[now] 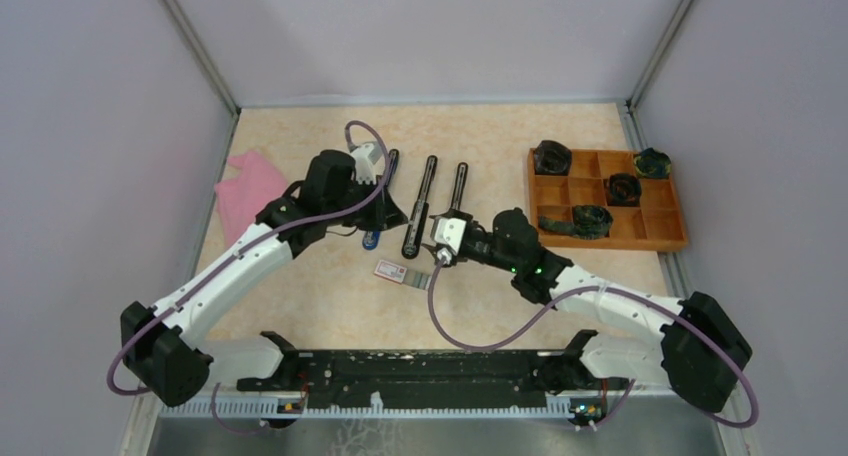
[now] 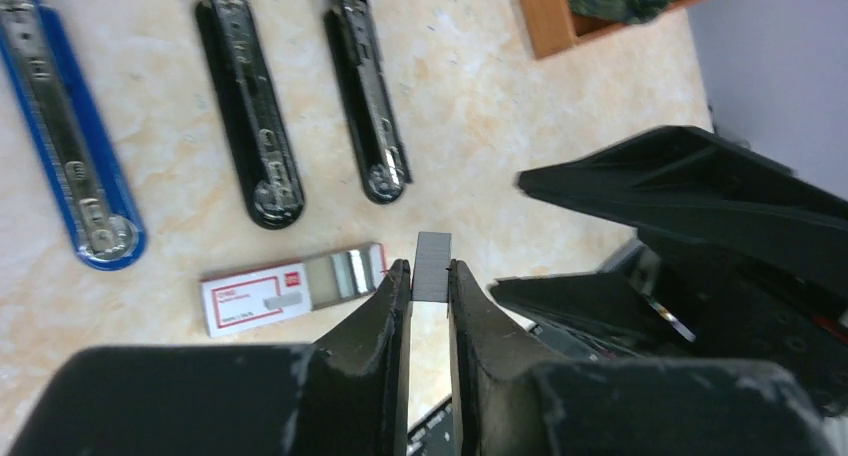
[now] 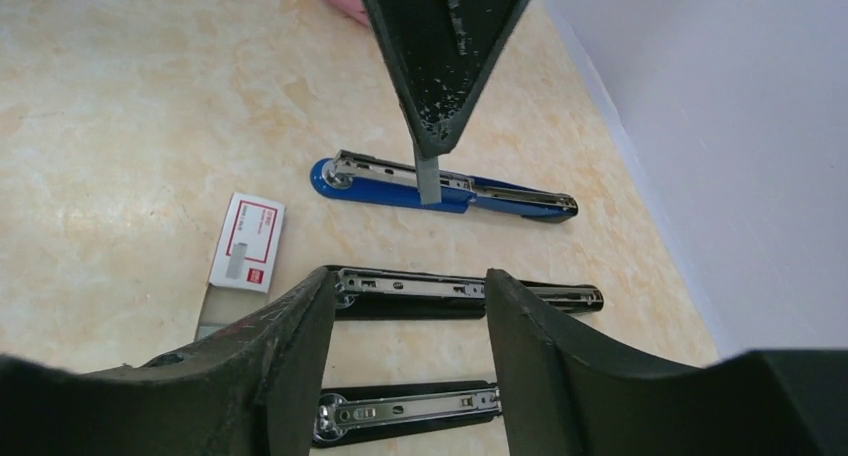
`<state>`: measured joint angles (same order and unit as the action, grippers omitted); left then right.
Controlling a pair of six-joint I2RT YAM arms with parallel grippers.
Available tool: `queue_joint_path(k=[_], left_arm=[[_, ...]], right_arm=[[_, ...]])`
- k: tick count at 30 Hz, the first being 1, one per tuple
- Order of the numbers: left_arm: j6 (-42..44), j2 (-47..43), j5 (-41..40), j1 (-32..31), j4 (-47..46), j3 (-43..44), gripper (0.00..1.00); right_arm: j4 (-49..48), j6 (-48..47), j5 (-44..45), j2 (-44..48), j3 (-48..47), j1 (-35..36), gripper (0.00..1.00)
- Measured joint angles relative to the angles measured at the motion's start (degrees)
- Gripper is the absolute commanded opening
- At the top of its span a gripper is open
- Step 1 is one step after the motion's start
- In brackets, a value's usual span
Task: Load the staples into the stapler
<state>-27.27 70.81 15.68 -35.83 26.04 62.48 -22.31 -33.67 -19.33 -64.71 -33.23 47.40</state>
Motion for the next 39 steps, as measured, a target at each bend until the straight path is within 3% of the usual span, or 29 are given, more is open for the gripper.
queue_joint_path(k=[10, 17, 23, 39], left_arm=[[-1.57, -2.01, -15.13, 0.00, -7.69, -10.75, 0.05], [1.73, 1.01, -23.47, -0.02, -11.93, -11.63, 0.04], [7.34, 4.13, -29.81, 0.00, -14.49, -11.63, 0.03], [11.98, 11.54, -34.05, 3.10, -14.51, -11.63, 0.01]], right_arm=[[-6.58, 8.02, 5.57, 5.53, 7.48, 0.00, 0.67], [-12.04, 15.74, 7.50, 7.74, 12.22, 0.00, 0.75], [-18.91, 21.73, 12.61, 8.00, 15.61, 0.00, 0.77], [-33.03, 26.14, 24.55, 6.38, 21.20, 0.00, 0.85]])
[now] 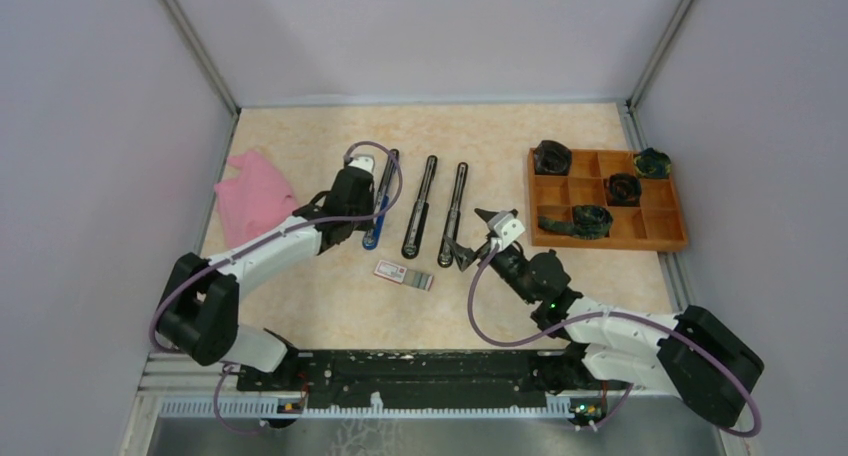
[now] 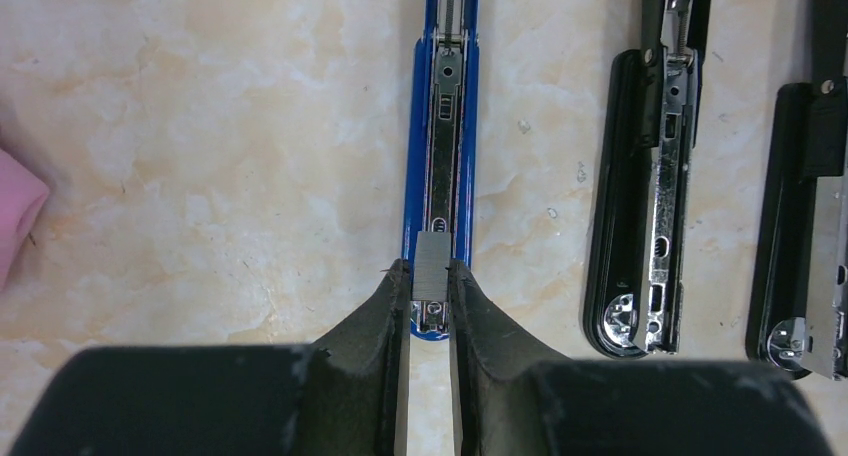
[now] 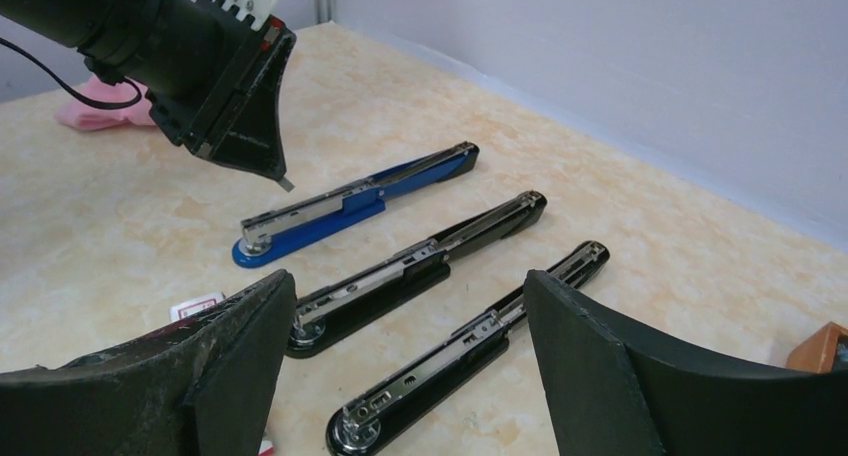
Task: Load the staples into the stapler
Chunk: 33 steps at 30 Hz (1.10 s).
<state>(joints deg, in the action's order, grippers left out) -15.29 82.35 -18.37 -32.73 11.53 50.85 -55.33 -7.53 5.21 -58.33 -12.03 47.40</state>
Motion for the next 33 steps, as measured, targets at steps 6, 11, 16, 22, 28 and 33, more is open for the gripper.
queue_joint_path(k=[6, 11, 16, 22, 28, 33], left_arm=[[0.59, 2.10, 0.87, 0.66, -0.02, 0.00, 0.00], [0.85, 2.84, 1.99, 0.79, -0.15, 0.00, 0.00], [1.01, 3.78, 2.38, 1.03, -0.46, 0.00, 0.00], [1.03, 4.15, 2.58, 1.14, -0.83, 0.00, 0.00], [1.05, 4.57, 2.95, 1.33, -1.07, 0.02, 0.00], [1.42, 5.29, 2.95, 1.36, -1.20, 0.57, 0.00]], right_arm=[[-2.19, 0.17, 2.29, -0.74, 1.51, 0.00, 0.86], [-2.58, 0.15, 2.80, -0.74, 1.53, 0.00, 0.86], [-2.58, 0.13, 2.84, -0.74, 1.53, 0.00, 0.86], [-2.60, 0.13, 2.60, -0.74, 1.53, 0.00, 0.86], [-2.60, 0.11, 2.32, -0.74, 1.53, 0.00, 0.86], [-2.60, 0.09, 1.97, -0.79, 1.53, 0.00, 0.86]])
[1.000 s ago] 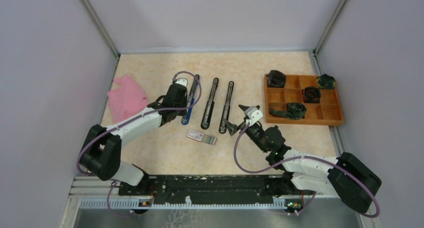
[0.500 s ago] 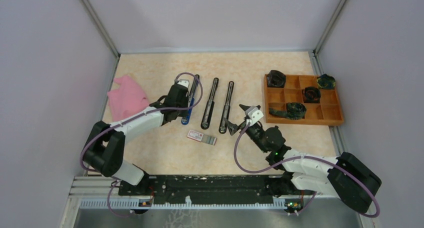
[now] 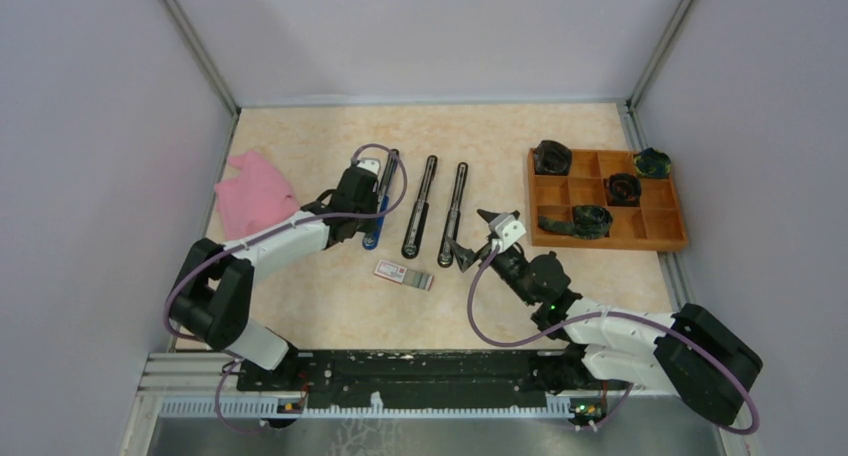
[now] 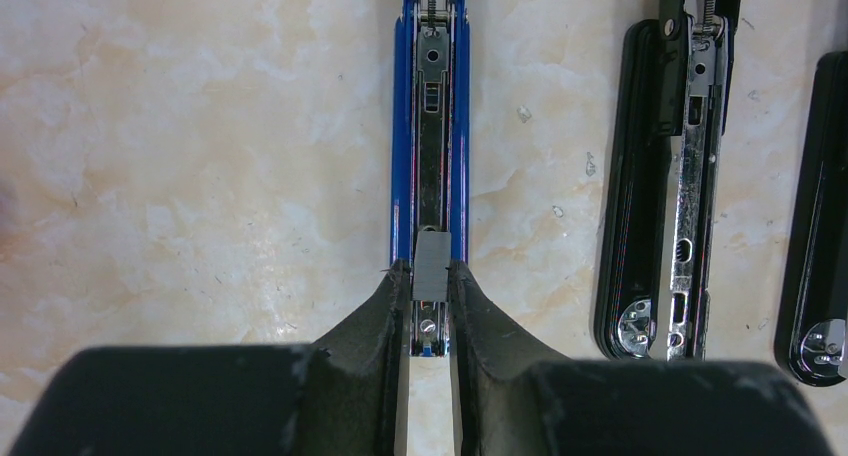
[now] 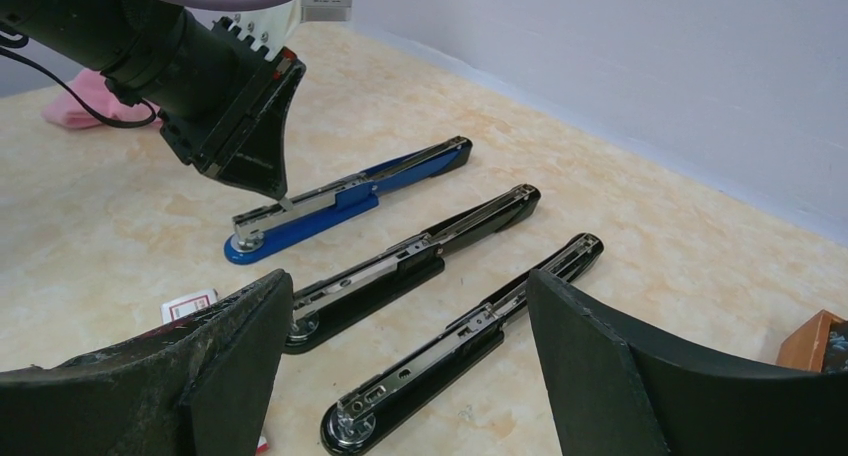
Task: Load the staples into the stapler
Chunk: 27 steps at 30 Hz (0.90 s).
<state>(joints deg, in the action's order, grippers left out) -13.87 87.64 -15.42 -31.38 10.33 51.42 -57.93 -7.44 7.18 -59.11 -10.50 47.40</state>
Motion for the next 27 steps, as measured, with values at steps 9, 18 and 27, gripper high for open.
queue_joint_path(k=[9, 18, 27], left_arm=[[1.22, 0.15, -0.15, 0.04, 0.07, 0.57, 0.00], [2.01, 1.27, -0.31, 0.04, 0.24, 1.51, 0.00], [2.14, 2.95, -0.39, 0.26, 0.98, 2.54, 0.00]], right_arm=[[0.04, 0.00, -1.14, -0.66, 0.00, 0.00, 0.86], [0.07, -0.02, -1.64, -0.66, 0.00, 0.00, 0.86], [0.07, -0.02, -2.54, -0.66, 0.00, 0.00, 0.86]])
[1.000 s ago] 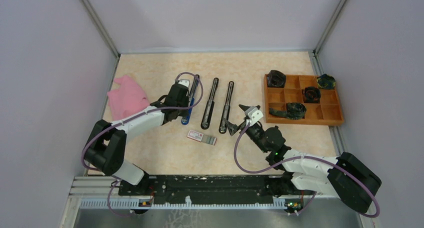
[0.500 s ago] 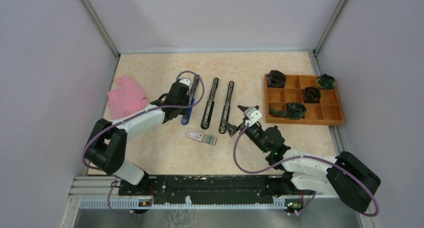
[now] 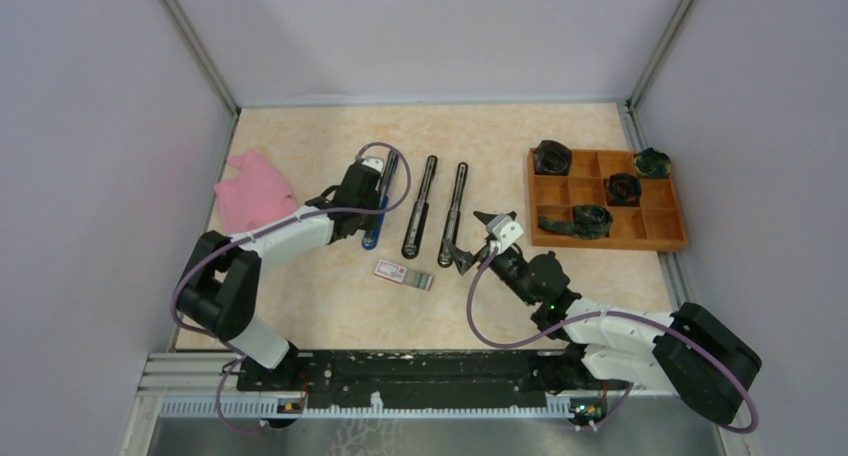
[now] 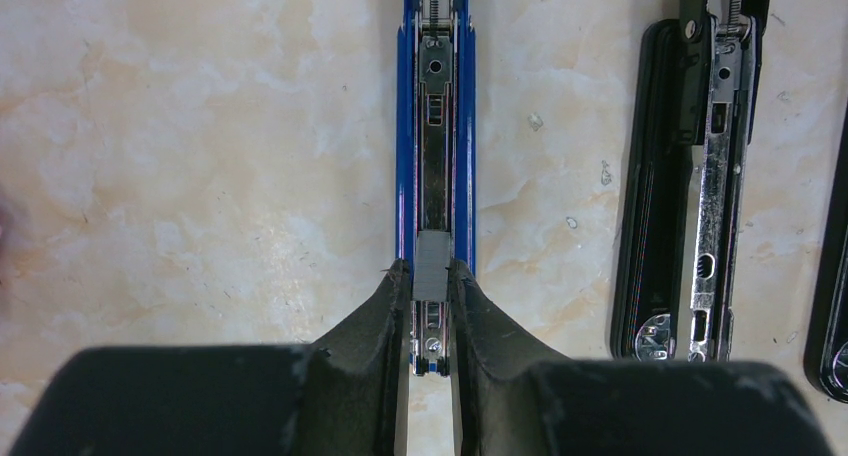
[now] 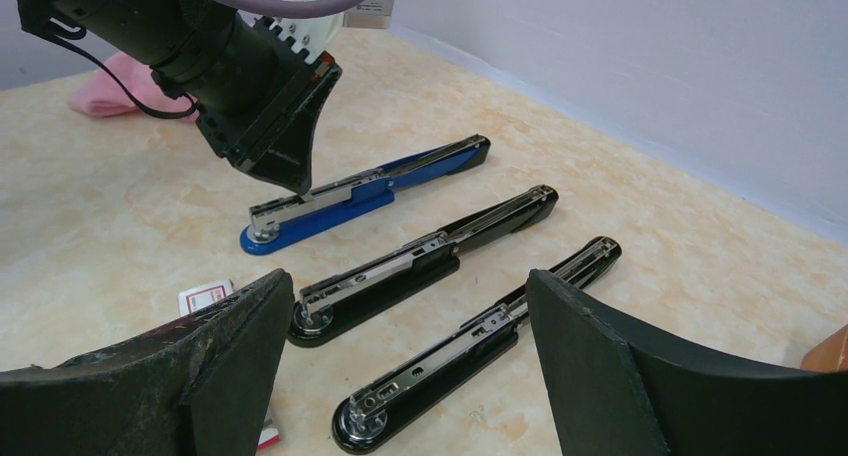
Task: Load the staples into the stapler
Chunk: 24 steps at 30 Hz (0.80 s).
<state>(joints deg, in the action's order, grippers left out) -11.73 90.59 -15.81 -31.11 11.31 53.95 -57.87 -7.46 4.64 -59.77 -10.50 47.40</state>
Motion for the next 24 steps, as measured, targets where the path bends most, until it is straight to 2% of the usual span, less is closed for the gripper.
queue_joint_path(k=[9, 15, 24], left_arm=[[0.00, 0.92, -0.09, 0.00, 0.76, 0.57, 0.03], [-0.15, 1.53, -0.31, 0.00, 0.76, 0.98, 0.10], [-0.63, 1.55, -0.42, 0.00, 1.25, 1.11, 0.28]], right_arm=[[0.02, 0.00, -0.33, 0.00, 0.00, 0.00, 0.86], [0.13, 0.00, -0.90, -0.48, 0.00, 0.00, 0.86], [0.22, 0.00, -1.38, -0.66, 0.00, 0.00, 0.86]])
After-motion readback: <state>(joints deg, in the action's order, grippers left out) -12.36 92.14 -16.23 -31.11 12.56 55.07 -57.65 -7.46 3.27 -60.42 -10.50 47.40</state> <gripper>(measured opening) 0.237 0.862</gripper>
